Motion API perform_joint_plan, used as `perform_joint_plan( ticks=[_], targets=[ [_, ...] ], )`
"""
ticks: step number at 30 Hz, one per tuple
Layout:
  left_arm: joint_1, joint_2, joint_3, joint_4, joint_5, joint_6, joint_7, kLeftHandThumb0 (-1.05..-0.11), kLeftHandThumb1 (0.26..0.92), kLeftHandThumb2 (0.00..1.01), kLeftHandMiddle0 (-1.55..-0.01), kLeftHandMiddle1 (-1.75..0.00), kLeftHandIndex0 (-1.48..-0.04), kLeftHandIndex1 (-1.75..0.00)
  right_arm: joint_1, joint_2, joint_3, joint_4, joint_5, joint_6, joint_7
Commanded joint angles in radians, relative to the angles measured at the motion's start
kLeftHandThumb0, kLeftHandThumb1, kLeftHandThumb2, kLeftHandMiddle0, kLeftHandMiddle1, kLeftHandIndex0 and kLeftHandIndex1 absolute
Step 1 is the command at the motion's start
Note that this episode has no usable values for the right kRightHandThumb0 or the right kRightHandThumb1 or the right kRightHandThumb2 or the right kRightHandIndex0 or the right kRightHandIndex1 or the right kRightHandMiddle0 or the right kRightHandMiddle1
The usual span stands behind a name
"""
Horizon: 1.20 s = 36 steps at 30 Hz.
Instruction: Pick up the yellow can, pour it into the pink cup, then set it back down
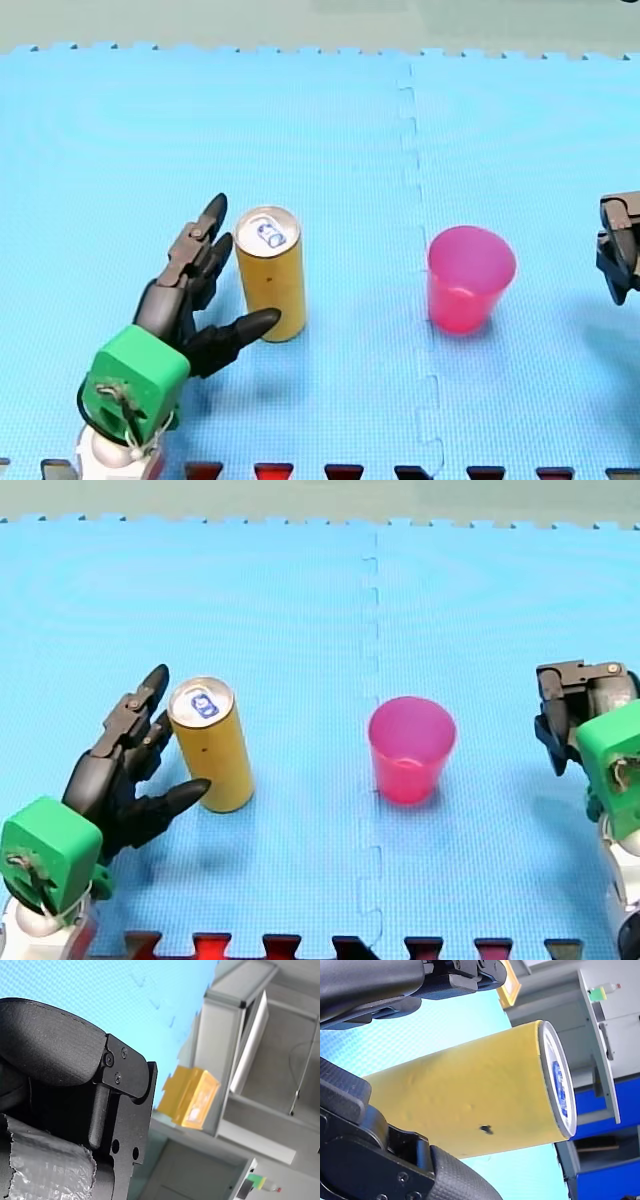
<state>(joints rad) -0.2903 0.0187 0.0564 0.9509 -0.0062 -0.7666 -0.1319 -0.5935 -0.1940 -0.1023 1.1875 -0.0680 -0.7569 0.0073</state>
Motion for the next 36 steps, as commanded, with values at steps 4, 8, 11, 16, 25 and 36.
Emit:
perform_joint_plan(
  ticks=[4,8,11,16,25,36],
  targets=[
    [0.018,0.018,0.007,-0.001,0.005,-0.018,0.008,-1.048,0.828,0.01,-0.24,-0.01,-0.19,-0.01,0.002,0.0,-0.004,-0.007,0.008,0.008,0.006],
    [0.02,0.022,0.005,-0.004,0.007,-0.017,0.009,-1.048,0.827,0.01,-0.24,-0.01,-0.19,-0.01,0.002,0.001,-0.003,-0.01,0.008,0.013,0.006],
    [0.023,0.022,0.004,-0.008,0.009,-0.016,0.01,-1.048,0.825,0.01,-0.25,-0.01,-0.19,-0.01,0.003,0.002,-0.002,-0.012,0.007,0.016,0.006],
    [0.031,0.02,0.001,-0.021,0.01,-0.013,0.01,-1.048,0.822,0.0,-0.25,-0.01,-0.19,-0.01,0.003,0.005,-0.001,-0.016,0.006,0.022,0.001],
    [0.034,0.015,0.004,-0.023,-0.003,-0.01,0.002,-1.048,0.821,0.0,-0.25,-0.01,-0.19,-0.01,0.002,0.008,0.001,-0.018,0.005,0.03,-0.003],
    [0.023,0.009,0.011,0.007,-0.003,-0.024,0.004,-1.048,0.822,0.0,-0.26,-0.01,-0.2,-0.01,0.002,0.01,0.0,-0.02,0.007,0.036,0.0]
  ],
)
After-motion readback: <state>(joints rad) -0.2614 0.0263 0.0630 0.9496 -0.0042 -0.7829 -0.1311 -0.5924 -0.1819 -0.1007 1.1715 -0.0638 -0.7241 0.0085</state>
